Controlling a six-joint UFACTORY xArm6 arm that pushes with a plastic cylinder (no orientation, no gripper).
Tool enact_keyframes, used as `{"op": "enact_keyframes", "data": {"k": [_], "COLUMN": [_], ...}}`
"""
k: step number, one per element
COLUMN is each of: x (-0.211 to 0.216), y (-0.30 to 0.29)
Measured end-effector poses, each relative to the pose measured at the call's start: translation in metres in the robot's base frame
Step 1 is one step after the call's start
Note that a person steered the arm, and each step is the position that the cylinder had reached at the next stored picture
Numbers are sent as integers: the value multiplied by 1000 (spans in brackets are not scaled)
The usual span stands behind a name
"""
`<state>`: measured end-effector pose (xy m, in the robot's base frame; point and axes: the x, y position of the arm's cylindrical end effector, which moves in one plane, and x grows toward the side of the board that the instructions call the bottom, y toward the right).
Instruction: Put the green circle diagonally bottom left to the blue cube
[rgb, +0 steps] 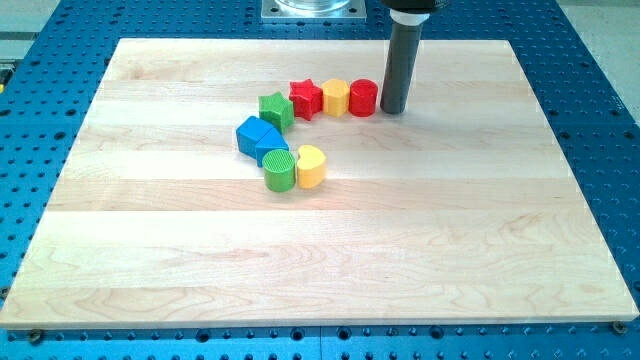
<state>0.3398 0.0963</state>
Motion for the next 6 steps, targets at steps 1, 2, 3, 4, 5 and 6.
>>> {"op": "enact_keyframes", "data": {"k": [1,2,3,4,5,6], "x": [23,43,100,132,132,130], "y": [-15,-3,3,-50,-106,-147]}}
